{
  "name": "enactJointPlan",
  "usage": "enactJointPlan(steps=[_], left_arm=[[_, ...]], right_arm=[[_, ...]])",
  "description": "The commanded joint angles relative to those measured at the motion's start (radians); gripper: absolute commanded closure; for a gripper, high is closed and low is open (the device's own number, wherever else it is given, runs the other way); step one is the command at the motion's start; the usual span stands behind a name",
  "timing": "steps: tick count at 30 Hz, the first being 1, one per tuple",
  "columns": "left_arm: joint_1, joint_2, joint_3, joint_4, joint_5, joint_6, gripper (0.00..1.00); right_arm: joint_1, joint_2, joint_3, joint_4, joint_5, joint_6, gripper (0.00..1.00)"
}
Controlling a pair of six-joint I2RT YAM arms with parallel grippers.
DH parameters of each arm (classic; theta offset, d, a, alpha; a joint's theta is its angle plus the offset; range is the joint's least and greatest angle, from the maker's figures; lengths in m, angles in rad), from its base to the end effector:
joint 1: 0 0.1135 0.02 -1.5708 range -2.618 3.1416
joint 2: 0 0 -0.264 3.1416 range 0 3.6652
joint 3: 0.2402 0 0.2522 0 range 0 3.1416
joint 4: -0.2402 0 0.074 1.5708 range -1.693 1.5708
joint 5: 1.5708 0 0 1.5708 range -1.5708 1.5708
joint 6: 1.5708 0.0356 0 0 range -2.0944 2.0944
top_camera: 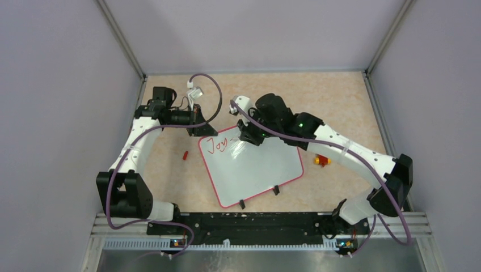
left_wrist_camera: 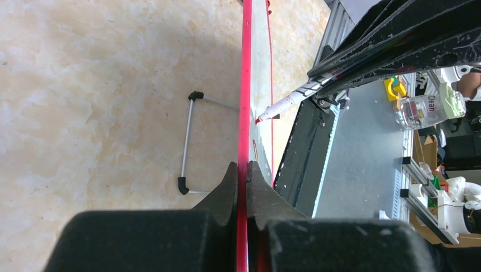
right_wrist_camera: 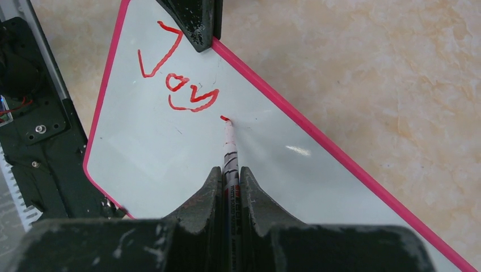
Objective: Write a sentence on the whiteboard
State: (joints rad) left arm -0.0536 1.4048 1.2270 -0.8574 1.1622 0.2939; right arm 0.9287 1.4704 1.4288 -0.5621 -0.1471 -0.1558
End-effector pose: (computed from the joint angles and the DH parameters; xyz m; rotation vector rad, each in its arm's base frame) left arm 0.2709 -0.0473 0.3138 0.7561 2.0582 -1.3360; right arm 0.1939 0.2680 0.3639 -1.2239 1.8644 0.5932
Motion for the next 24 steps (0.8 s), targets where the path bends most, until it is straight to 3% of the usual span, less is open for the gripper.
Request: enactJointPlan(steps=[1,24], left_arm=[[-0.016,-0.011,-0.006,-0.025,-0.016,0.007,1.0],[-0.015,-0.014,-0.007,-0.022,-0.022,0.005,1.0]], right_arm=[[-0.033,-0.039,0.023,0.015,0.064,-0.02,1.0],[0.023,-0.041,-0.034,-0.024,0.017,-0.025,1.0]])
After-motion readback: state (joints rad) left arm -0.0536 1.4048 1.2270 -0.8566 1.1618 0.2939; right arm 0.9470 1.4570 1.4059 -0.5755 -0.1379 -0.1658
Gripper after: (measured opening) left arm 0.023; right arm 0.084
